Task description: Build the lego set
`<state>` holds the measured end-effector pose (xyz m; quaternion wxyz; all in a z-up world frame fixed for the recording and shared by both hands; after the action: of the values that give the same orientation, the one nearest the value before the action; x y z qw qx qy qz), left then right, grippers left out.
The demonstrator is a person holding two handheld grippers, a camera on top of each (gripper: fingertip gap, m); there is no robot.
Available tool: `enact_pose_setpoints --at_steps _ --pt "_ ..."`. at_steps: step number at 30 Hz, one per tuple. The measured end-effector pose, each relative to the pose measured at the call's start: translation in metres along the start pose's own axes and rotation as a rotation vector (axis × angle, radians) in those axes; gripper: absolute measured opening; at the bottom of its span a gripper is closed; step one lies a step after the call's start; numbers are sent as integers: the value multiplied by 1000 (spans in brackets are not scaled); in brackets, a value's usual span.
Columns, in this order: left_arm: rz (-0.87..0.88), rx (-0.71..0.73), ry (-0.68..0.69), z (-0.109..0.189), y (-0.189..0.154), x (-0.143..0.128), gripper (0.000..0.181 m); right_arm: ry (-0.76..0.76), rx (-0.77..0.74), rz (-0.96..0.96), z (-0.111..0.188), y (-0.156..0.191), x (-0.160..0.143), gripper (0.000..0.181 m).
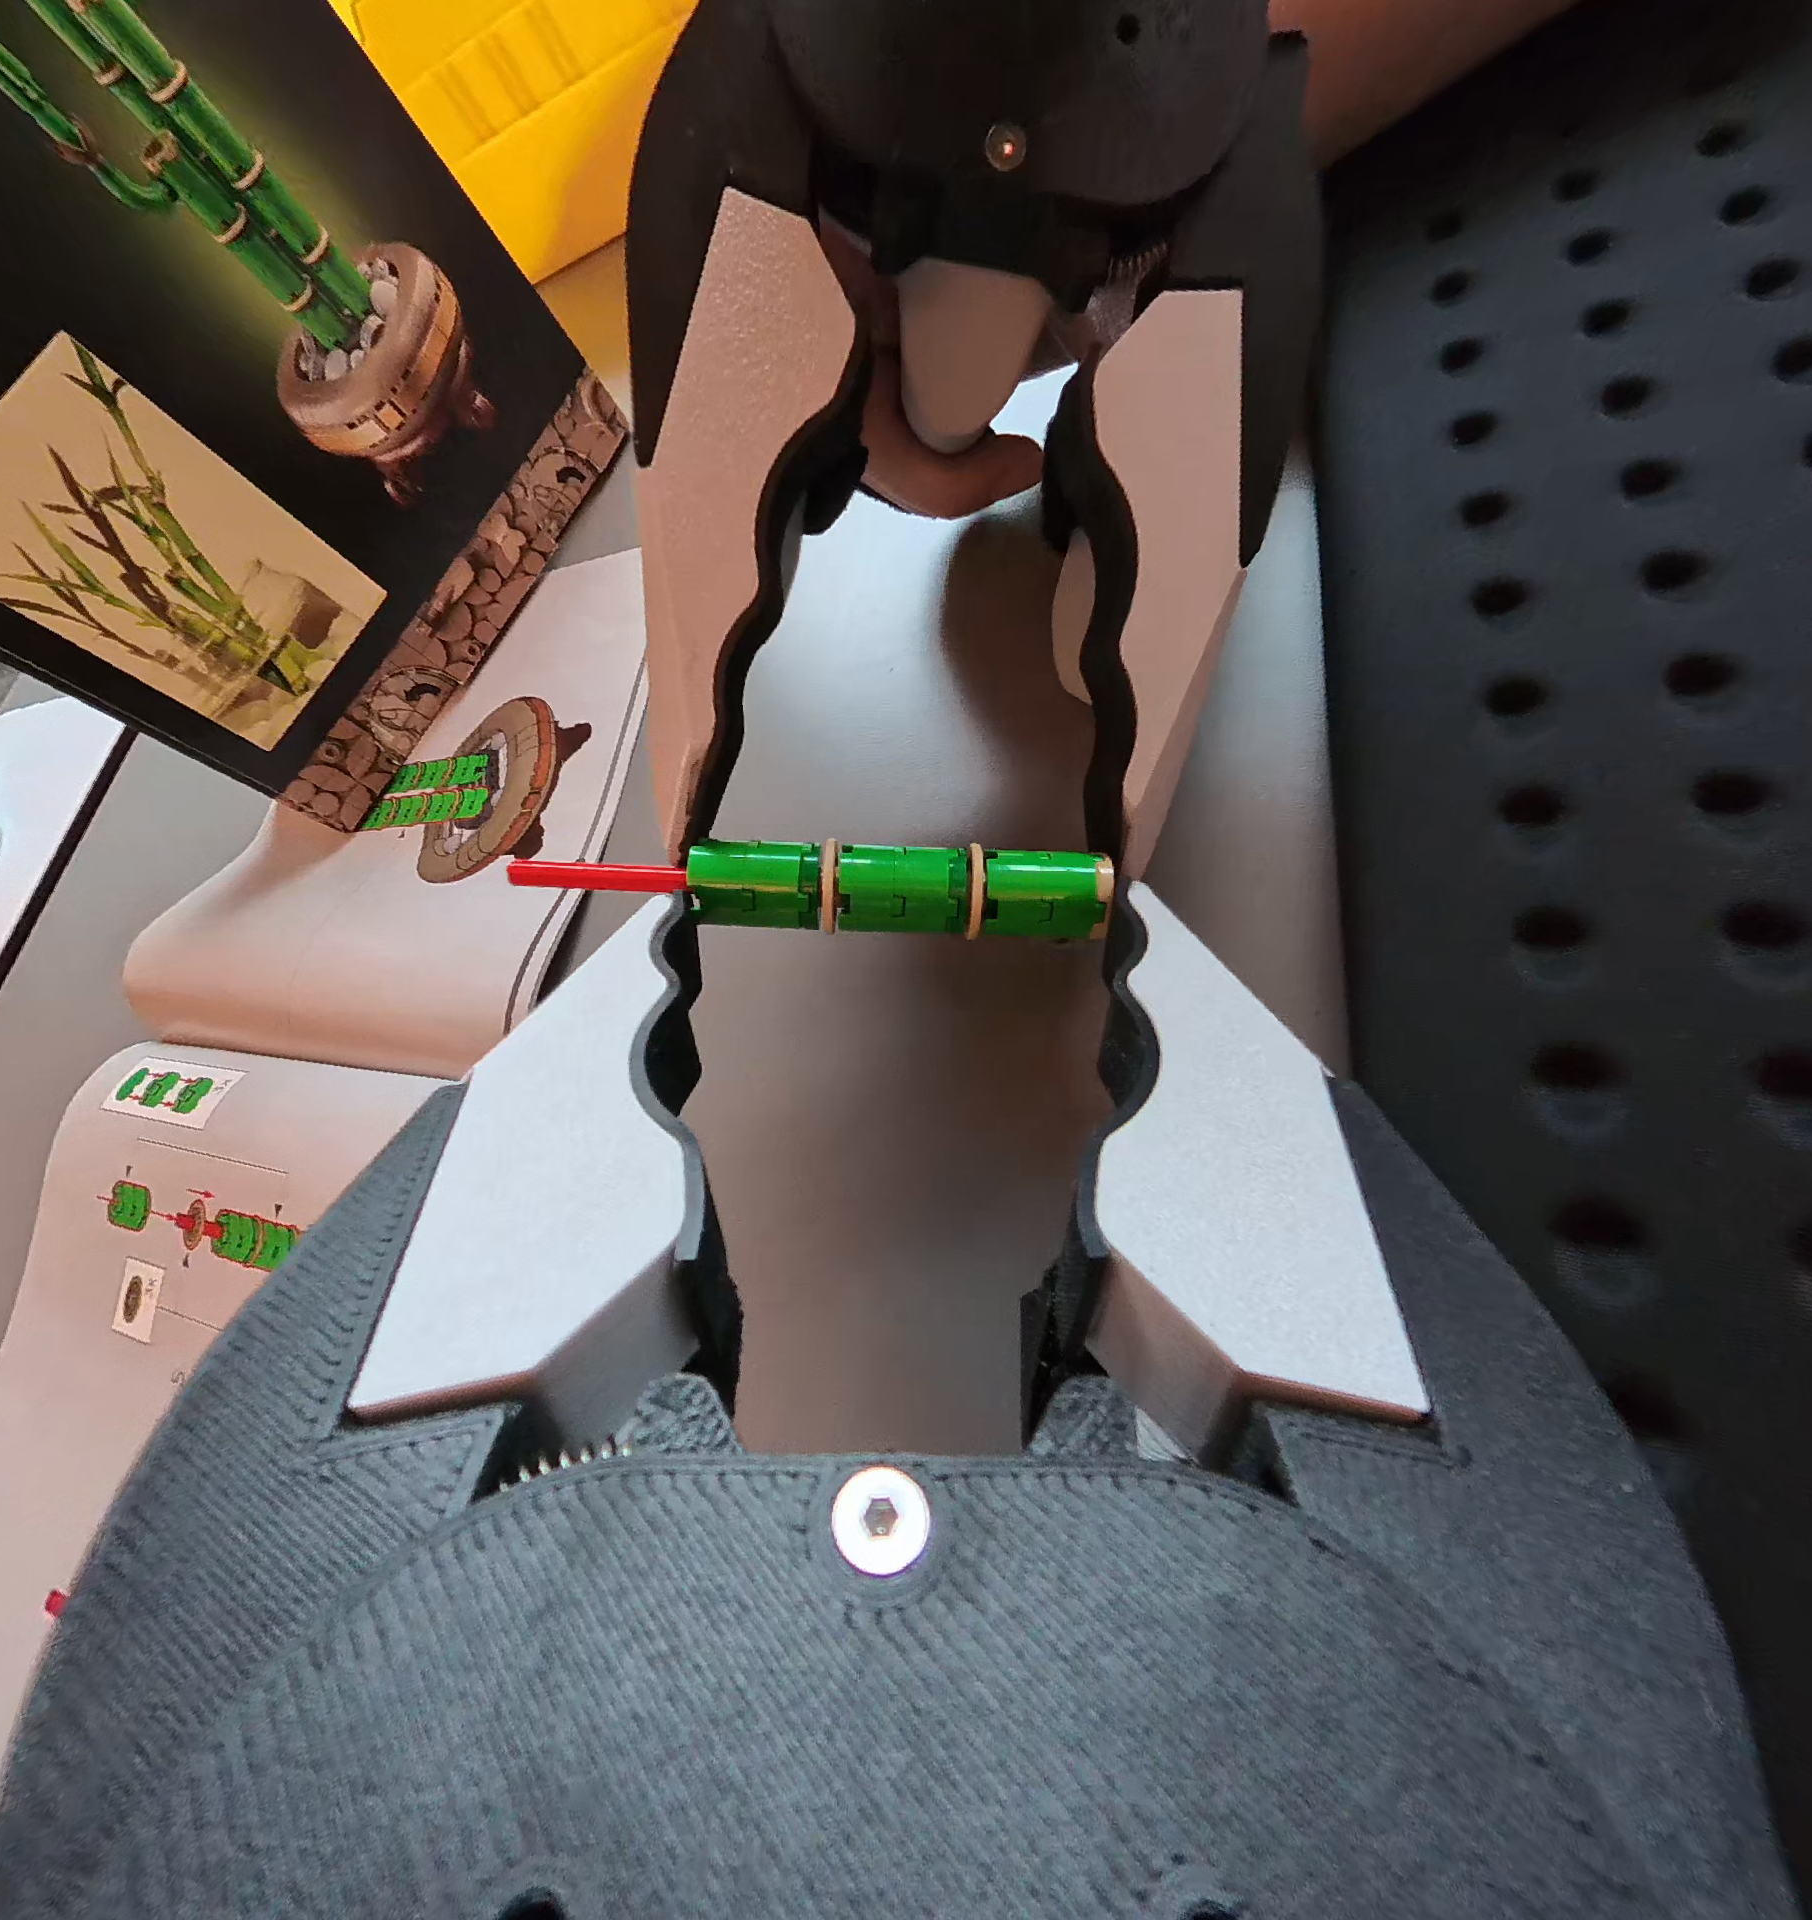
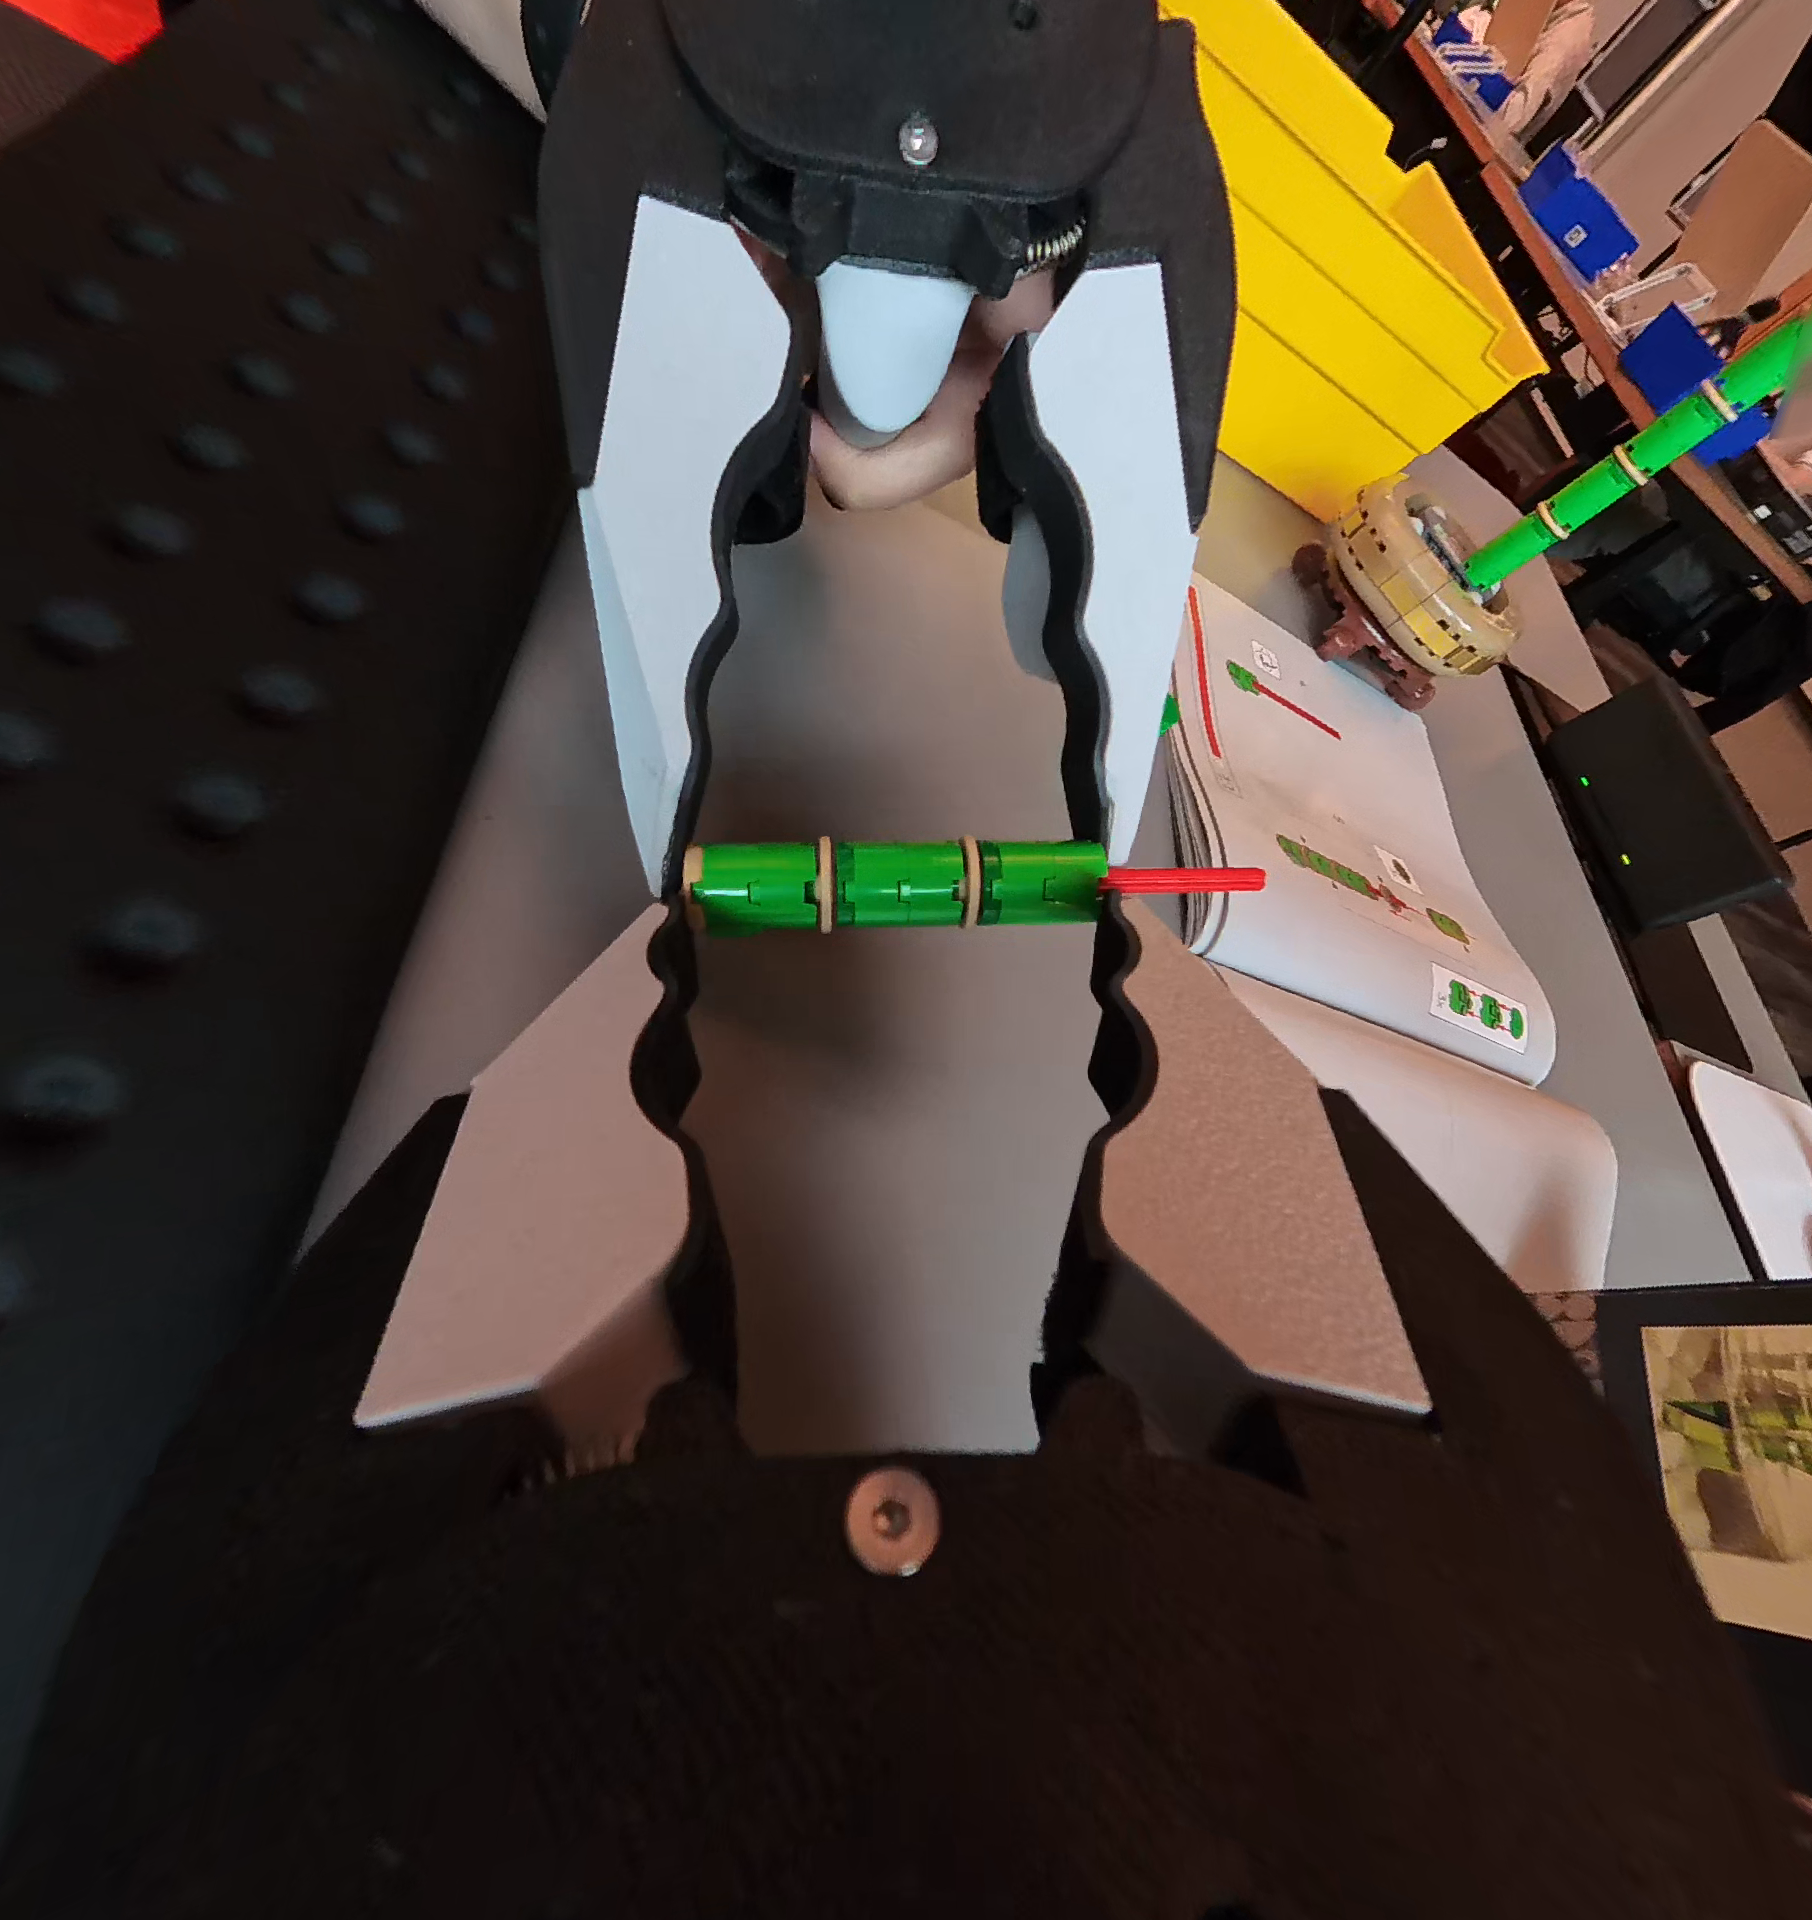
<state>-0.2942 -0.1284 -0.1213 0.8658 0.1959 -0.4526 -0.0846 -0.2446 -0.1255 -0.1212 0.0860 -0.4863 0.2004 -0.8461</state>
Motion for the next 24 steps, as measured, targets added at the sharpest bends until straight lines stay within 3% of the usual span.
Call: enact_pose_setpoints --at_steps 24 --pt "-3 11 21 1 0 1 78 -9 14 -8 1 0 2 75"
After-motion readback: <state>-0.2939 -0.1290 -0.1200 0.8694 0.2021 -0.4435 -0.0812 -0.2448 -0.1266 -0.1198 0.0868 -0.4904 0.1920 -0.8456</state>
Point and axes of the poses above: each gripper's, where its closed fingertips meet, z back along the fingers, x out of its top, y = z × x across the jaws, the point moved 4 cm from there along z, back along the fingers, and after that the axes turned 4 degrees about -z, right-handed, at the moved point
